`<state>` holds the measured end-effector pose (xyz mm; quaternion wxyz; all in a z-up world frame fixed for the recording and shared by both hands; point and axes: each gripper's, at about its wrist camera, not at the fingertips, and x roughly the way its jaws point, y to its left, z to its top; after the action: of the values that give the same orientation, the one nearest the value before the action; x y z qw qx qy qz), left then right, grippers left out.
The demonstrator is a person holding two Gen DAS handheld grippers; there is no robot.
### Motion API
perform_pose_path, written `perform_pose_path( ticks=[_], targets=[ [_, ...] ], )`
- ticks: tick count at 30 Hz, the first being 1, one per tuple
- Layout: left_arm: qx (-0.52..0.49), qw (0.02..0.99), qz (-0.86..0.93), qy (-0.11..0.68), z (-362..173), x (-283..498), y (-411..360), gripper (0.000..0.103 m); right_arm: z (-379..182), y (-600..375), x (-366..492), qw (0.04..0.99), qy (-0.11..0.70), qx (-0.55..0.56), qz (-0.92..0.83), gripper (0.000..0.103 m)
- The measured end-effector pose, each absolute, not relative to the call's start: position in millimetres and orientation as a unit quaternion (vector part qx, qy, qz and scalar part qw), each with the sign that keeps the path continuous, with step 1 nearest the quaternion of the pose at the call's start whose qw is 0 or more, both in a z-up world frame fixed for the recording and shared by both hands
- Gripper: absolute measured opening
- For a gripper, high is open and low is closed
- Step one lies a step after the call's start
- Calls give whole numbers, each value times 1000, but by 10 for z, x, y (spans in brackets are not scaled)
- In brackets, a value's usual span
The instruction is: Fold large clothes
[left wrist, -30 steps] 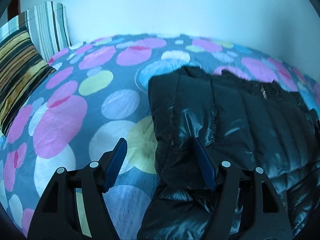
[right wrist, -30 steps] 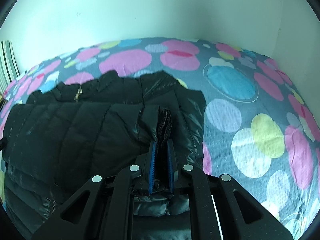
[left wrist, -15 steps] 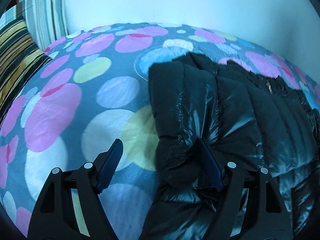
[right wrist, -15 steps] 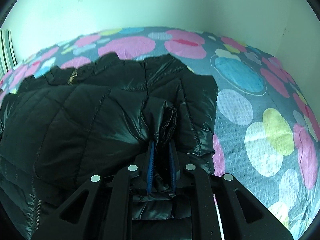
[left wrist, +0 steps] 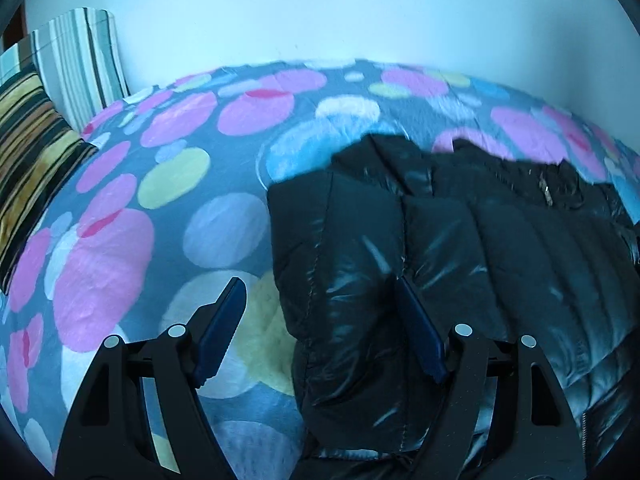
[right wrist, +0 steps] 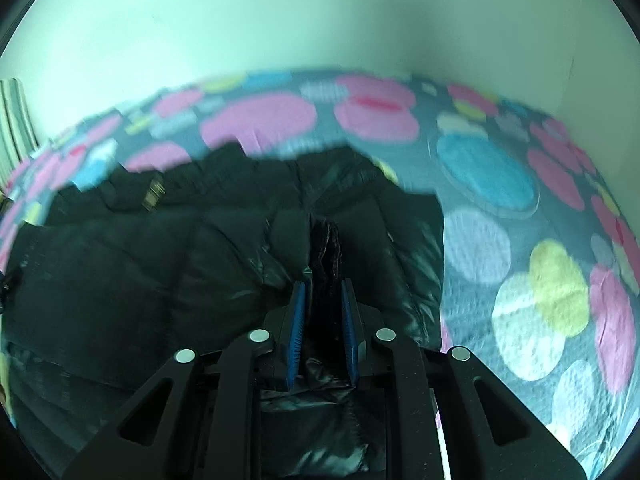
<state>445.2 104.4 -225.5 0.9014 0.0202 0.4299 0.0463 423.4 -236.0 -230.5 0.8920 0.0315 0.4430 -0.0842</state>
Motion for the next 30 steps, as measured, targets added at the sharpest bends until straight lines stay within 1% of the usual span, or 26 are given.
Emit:
perform_pose_path(
  ticks=[4, 8, 12, 16, 20, 22, 25, 26, 27, 28, 29, 30],
  targets=[
    [12, 898, 42, 438, -2371, 4466, 1047, 78, -2356, -2296, 4167, 893, 439, 10, -97, 20],
    [-3, 895, 36, 444, -2423, 4481, 1084, 78, -2360, -2288, 4141, 895, 433, 13, -105, 20],
    [-7, 897, 33, 440, -2338, 4417, 1078, 75, -2236, -2245, 3991, 901, 417, 4, -117, 14],
    [-5, 896, 28, 444, -2389, 4392, 1043, 75, -2305, -2315, 3911, 899, 423, 17, -113, 14],
    [-9, 894, 27, 447, -2422, 4408, 1041, 76, -2350, -2313, 3956, 896, 429, 17, -114, 16],
    [-16, 897, 27, 442, -2337, 4366, 1078, 75, -2280, -2357, 3911, 899, 424, 31, -108, 19],
    [-19, 900, 28, 435, -2204, 4203, 1151, 75, -2172, -2472, 3751, 900, 420, 62, -95, 29],
    [-22, 901, 27, 432, -2163, 4127, 1179, 75, -2133, -2515, 3664, 900, 419, 70, -94, 36],
    [-25, 902, 26, 431, -2127, 4046, 1207, 76, -2095, -2555, 3566, 900, 418, 75, -97, 46],
    [-26, 903, 24, 429, -2081, 3922, 1243, 77, -2065, -2591, 3466, 900, 418, 78, -99, 51],
    [-26, 904, 22, 427, -2046, 3802, 1272, 80, -2047, -2622, 3391, 900, 417, 80, -98, 54],
    [-26, 905, 21, 425, -2019, 3703, 1292, 81, -2021, -2670, 3249, 899, 418, 86, -96, 54]
  ],
)
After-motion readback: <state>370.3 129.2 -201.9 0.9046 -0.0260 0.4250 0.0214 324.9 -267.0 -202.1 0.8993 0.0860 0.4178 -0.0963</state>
